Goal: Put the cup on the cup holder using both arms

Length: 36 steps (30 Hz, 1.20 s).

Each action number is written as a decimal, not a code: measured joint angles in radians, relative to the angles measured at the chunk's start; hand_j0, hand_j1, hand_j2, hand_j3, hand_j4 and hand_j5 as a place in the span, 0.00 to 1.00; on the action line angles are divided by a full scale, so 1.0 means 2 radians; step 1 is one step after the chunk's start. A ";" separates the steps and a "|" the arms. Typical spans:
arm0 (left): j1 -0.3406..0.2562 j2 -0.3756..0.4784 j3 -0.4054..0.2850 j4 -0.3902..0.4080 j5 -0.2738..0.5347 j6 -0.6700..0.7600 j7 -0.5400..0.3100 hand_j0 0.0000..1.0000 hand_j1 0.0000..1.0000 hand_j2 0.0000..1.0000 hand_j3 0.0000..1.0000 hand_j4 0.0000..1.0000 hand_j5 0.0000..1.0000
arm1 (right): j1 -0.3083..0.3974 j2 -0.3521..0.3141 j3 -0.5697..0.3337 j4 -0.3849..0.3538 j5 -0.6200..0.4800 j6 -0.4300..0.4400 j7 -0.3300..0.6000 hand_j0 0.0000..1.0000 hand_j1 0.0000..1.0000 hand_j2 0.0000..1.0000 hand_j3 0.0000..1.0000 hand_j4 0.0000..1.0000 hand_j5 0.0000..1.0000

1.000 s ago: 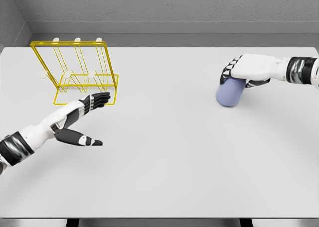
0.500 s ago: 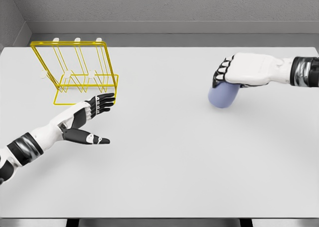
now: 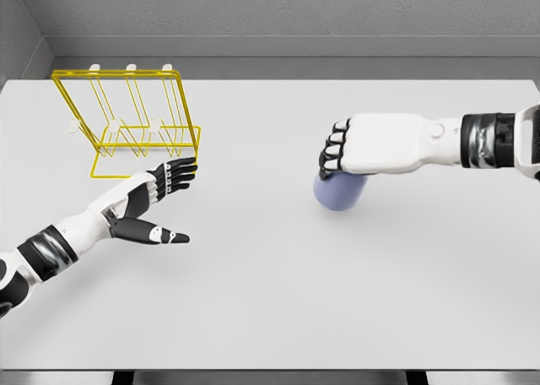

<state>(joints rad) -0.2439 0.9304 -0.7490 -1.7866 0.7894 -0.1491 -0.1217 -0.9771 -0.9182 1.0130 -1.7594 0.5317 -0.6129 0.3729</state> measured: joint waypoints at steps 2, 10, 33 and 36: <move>0.000 0.000 0.000 0.000 0.000 0.000 0.000 1.00 1.00 1.00 1.00 1.00 1.00 | 0.000 0.011 0.000 -0.002 0.000 0.000 0.000 0.60 0.60 0.60 0.60 0.60 0.60; 0.000 0.001 -0.001 0.001 0.001 0.000 0.000 1.00 1.00 1.00 1.00 1.00 1.00 | 0.002 0.055 0.003 -0.004 0.015 0.000 0.001 0.60 0.60 0.60 0.60 0.60 0.60; -0.003 0.003 0.001 0.003 0.001 -0.001 0.000 1.00 1.00 1.00 1.00 1.00 1.00 | 0.005 0.094 0.004 0.001 0.037 0.000 0.002 0.60 0.60 0.60 0.60 0.60 0.60; -0.003 0.002 0.001 0.003 0.000 -0.001 0.000 1.00 1.00 1.00 1.00 1.00 1.00 | 0.005 0.101 0.003 0.010 0.042 0.000 0.002 0.60 0.60 0.60 0.60 0.60 0.60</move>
<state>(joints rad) -0.2500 0.9338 -0.7471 -1.7807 0.7897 -0.1503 -0.1219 -0.9664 -0.7164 1.0188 -1.7402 0.6158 -0.6127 0.3764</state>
